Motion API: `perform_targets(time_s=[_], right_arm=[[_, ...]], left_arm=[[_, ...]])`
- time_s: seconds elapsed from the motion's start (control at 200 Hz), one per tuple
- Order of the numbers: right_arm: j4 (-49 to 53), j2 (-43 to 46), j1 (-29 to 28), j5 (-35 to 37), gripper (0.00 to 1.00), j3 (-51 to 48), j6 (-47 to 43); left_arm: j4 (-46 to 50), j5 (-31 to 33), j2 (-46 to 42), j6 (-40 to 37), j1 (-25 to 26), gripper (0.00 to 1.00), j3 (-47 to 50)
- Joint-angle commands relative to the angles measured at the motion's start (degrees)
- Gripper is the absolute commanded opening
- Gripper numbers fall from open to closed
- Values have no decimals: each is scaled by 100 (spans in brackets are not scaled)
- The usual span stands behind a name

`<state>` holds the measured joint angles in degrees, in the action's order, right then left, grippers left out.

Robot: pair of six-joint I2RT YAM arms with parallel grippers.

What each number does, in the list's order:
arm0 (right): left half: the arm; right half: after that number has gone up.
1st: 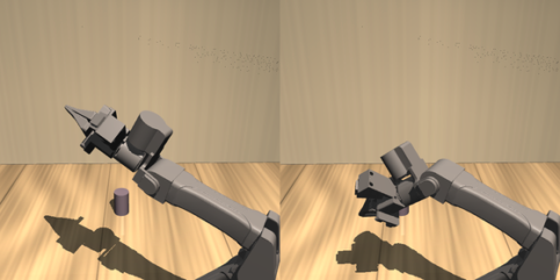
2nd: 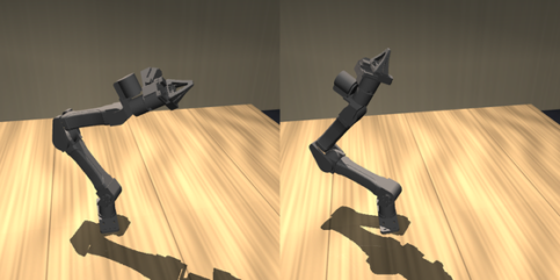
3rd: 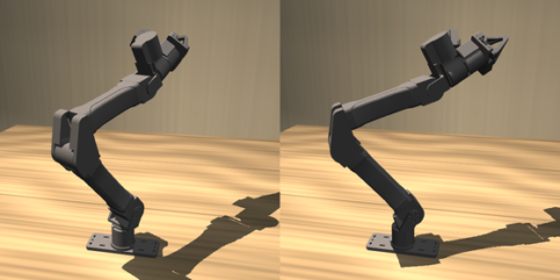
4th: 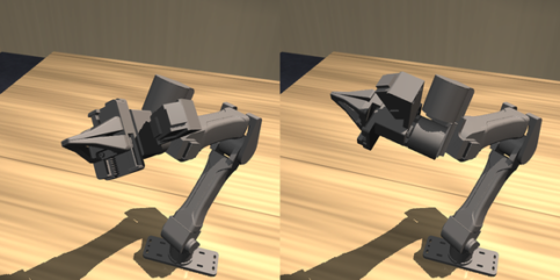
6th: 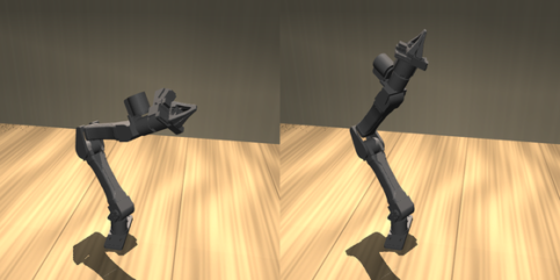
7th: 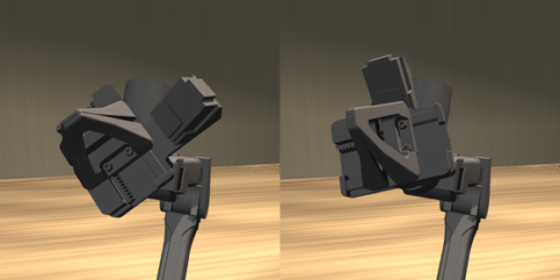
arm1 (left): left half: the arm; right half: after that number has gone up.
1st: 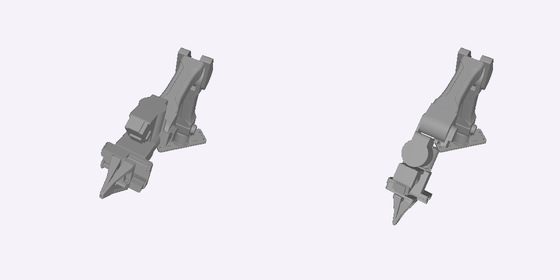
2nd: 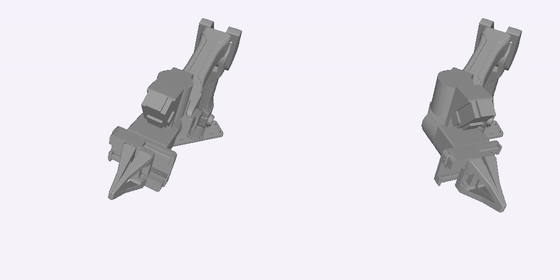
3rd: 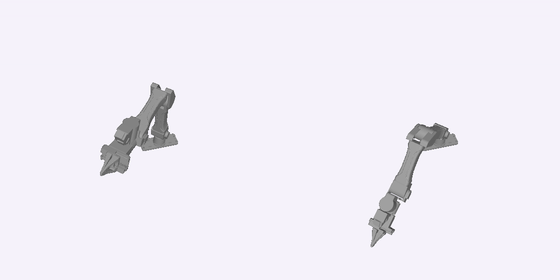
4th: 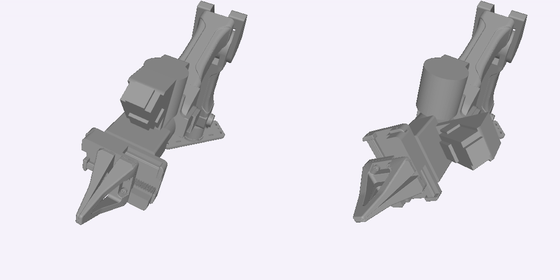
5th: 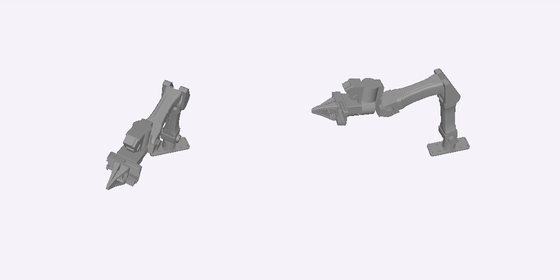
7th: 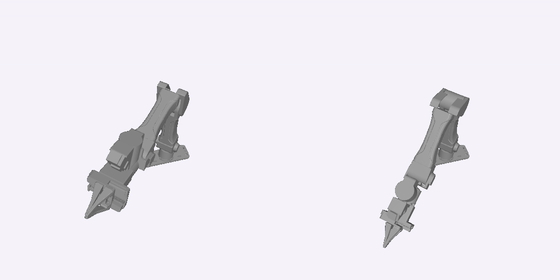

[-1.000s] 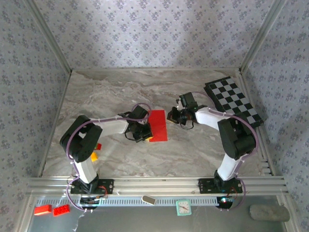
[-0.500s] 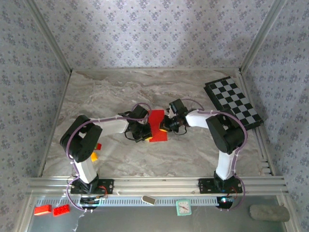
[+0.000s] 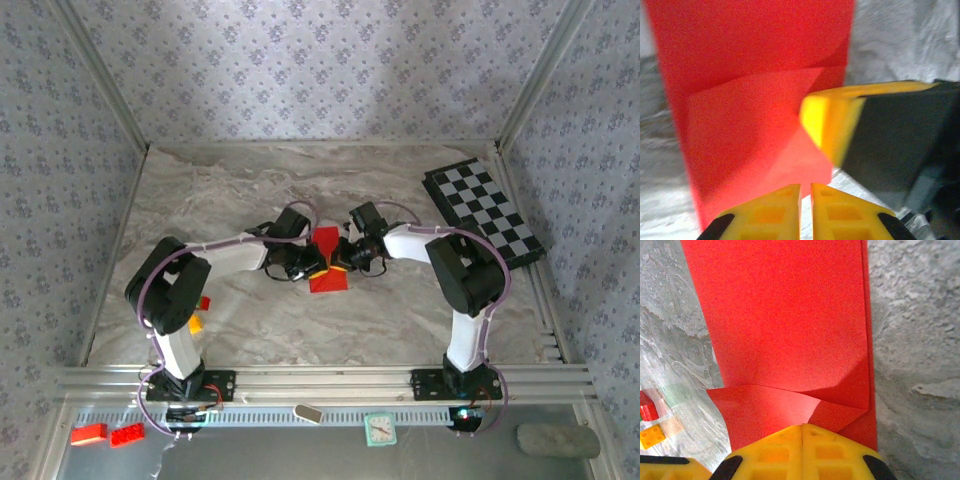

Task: Fold a paper plane with a square sheet of paper (pick it up from the middle)
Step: Fold the triangle a second time at the center of the table.

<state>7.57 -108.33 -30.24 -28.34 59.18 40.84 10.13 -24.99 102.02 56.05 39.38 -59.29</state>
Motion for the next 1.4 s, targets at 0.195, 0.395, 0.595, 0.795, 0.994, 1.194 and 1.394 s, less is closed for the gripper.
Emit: perform_targets(time_s=[0.195, 0.395, 0.595, 0.795, 0.994, 1.194, 1.394], right_arm=[[469, -320, 97, 329, 0, -34, -92], [455, -320, 106, 303, 0, -8, -76], [433, -345, 107, 294, 0, -29, -58], [427, -362, 106, 285, 0, -44, -45], [524, -416, 112, 388, 0, -38, -100], [707, -535, 157, 527, 0, 22, -188], [820, -645, 208, 583, 0, 118, -268]], left_arm=[[68, -155, 534, -196, 9, 2, -341], [40, -94, 591, -199, 0, 0, -358], [-71, -12, 661, -182, -6, 0, -350], [-54, 126, 749, -165, 0, 0, -318], [176, 148, 711, -191, -2, 0, -72], [620, -13, 523, -497, -7, 0, 198], [1229, -21, 229, -1002, -5, 0, 230]])
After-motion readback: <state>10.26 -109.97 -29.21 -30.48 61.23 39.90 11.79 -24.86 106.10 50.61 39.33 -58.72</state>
